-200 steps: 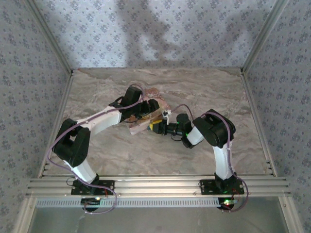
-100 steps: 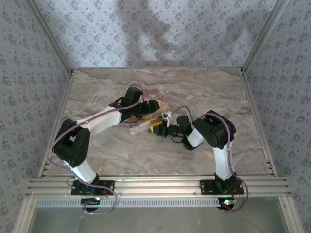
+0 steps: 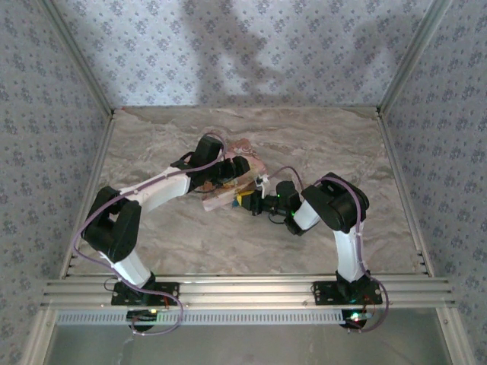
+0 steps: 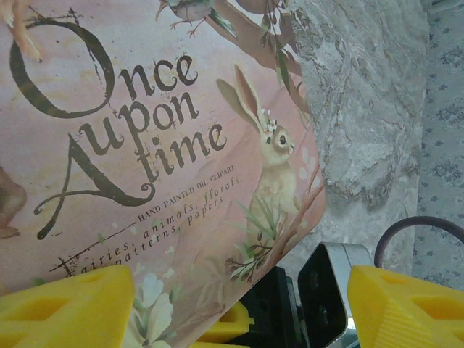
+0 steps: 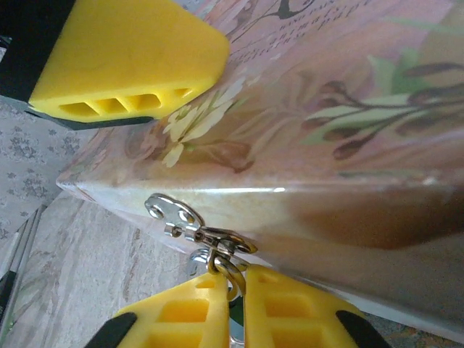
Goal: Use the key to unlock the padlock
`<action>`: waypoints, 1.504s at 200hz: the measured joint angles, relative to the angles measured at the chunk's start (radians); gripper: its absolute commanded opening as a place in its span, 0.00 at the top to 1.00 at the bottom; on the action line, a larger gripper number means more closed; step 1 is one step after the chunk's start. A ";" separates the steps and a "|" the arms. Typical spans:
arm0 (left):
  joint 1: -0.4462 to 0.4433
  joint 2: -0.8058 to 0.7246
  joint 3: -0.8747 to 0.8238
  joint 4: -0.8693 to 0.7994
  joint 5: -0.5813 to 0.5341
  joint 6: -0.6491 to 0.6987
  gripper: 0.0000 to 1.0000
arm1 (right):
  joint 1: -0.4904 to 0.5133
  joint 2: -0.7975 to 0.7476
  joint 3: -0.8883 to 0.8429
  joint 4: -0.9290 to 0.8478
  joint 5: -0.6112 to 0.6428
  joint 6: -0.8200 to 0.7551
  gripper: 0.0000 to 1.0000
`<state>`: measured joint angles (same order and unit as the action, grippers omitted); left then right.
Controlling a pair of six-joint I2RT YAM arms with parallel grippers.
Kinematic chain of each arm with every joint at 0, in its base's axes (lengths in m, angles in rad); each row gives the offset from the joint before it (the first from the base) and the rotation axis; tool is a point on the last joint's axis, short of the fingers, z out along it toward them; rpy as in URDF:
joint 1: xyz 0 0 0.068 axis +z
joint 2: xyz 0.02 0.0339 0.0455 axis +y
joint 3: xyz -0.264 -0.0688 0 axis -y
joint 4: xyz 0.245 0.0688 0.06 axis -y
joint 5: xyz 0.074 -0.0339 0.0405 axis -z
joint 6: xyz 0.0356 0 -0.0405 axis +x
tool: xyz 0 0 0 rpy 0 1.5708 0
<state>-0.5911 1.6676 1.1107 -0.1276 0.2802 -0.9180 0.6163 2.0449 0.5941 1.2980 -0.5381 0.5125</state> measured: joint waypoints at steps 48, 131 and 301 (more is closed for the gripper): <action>0.000 -0.004 -0.005 0.004 -0.001 0.000 0.22 | 0.000 0.000 0.000 0.000 0.002 0.033 1.00; 0.000 -0.005 -0.008 0.009 -0.004 0.000 0.22 | -0.001 -0.014 -0.019 0.005 0.031 0.079 1.00; -0.022 -0.023 -0.055 0.095 -0.038 -0.045 0.22 | -0.013 -0.059 -0.047 -0.031 0.088 0.260 1.00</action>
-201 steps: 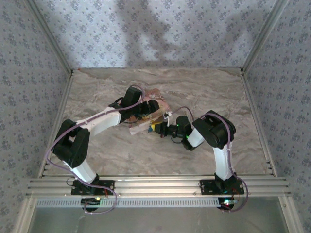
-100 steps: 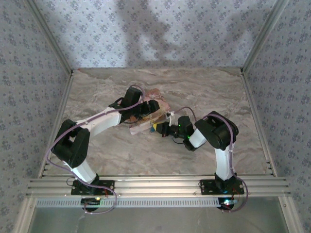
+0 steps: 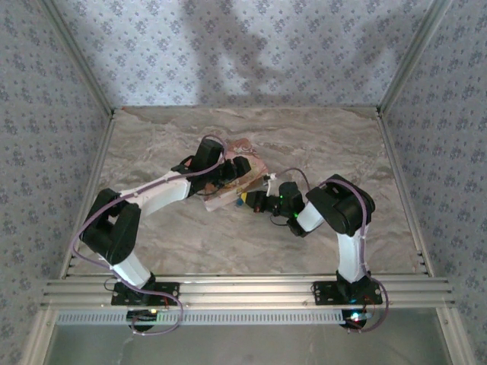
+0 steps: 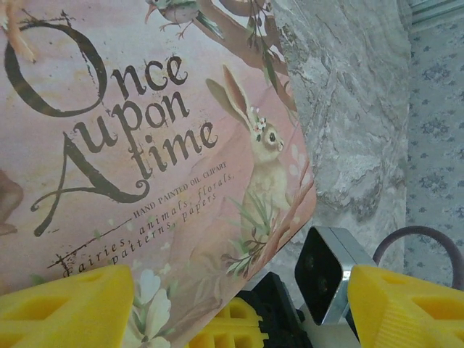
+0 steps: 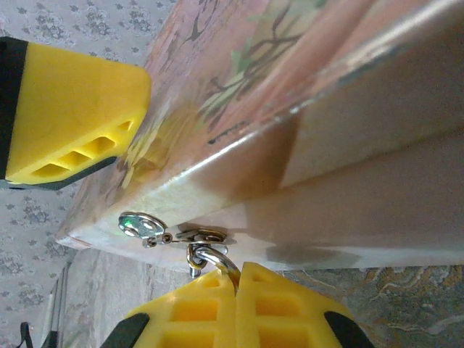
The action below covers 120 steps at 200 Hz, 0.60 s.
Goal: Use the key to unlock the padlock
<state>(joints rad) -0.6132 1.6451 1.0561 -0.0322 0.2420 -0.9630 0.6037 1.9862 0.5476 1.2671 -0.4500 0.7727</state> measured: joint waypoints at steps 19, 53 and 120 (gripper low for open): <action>-0.002 -0.002 -0.003 0.008 -0.007 -0.018 0.22 | 0.001 -0.008 -0.002 -0.010 0.014 0.024 1.00; -0.003 -0.004 -0.007 0.015 -0.008 -0.054 0.21 | 0.001 -0.015 -0.004 -0.016 0.042 0.069 1.00; -0.018 -0.015 -0.017 0.013 -0.011 -0.085 0.21 | -0.002 -0.016 -0.004 -0.014 0.081 0.144 1.00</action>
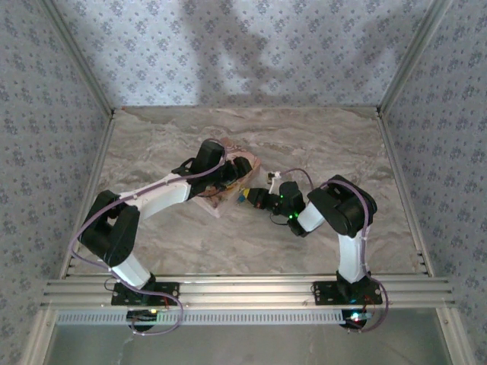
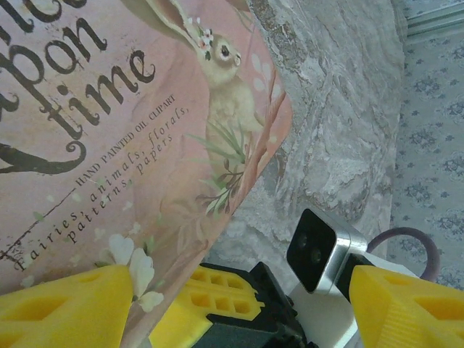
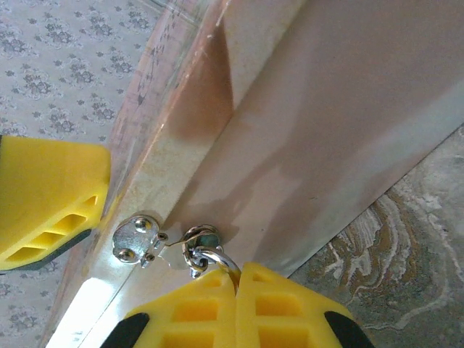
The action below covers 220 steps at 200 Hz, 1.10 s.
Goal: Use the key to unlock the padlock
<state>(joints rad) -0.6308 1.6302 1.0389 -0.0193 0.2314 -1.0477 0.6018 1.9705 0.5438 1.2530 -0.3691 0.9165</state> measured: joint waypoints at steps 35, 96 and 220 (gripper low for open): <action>0.000 0.000 0.000 -0.002 0.000 0.000 0.21 | -0.004 0.000 0.000 0.000 -0.002 0.005 1.00; -0.003 0.000 0.000 -0.003 -0.001 0.018 0.20 | -0.023 -0.001 0.007 -0.001 -0.016 0.012 1.00; -0.001 0.000 0.000 -0.005 0.004 0.038 0.20 | -0.048 -0.003 0.025 -0.018 -0.045 0.010 1.00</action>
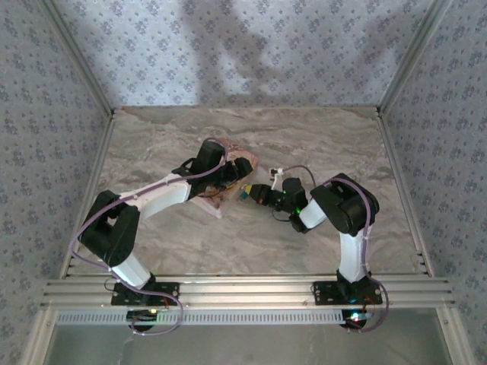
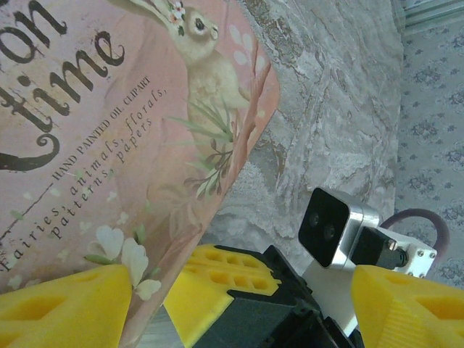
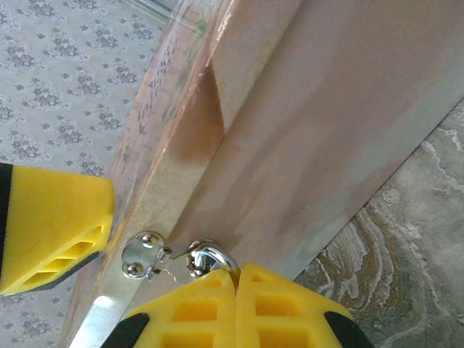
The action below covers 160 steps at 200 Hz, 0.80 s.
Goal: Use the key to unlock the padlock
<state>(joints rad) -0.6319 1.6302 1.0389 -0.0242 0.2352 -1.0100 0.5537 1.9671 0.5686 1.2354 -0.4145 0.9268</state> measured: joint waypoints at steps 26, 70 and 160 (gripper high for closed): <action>0.004 -0.002 0.000 -0.004 0.004 0.006 0.20 | -0.022 -0.006 0.023 -0.005 0.000 -0.010 1.00; 0.010 -0.008 -0.006 -0.006 0.012 0.018 0.20 | -0.028 -0.008 0.034 -0.009 -0.001 -0.027 1.00; 0.061 -0.042 -0.021 -0.064 0.043 0.031 0.20 | -0.044 -0.218 -0.022 -0.150 0.036 -0.155 1.00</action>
<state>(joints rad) -0.5705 1.5887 1.0176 -0.0887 0.2779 -0.9794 0.5098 1.7489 0.5465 1.0855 -0.3782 0.7719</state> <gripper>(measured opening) 0.800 0.066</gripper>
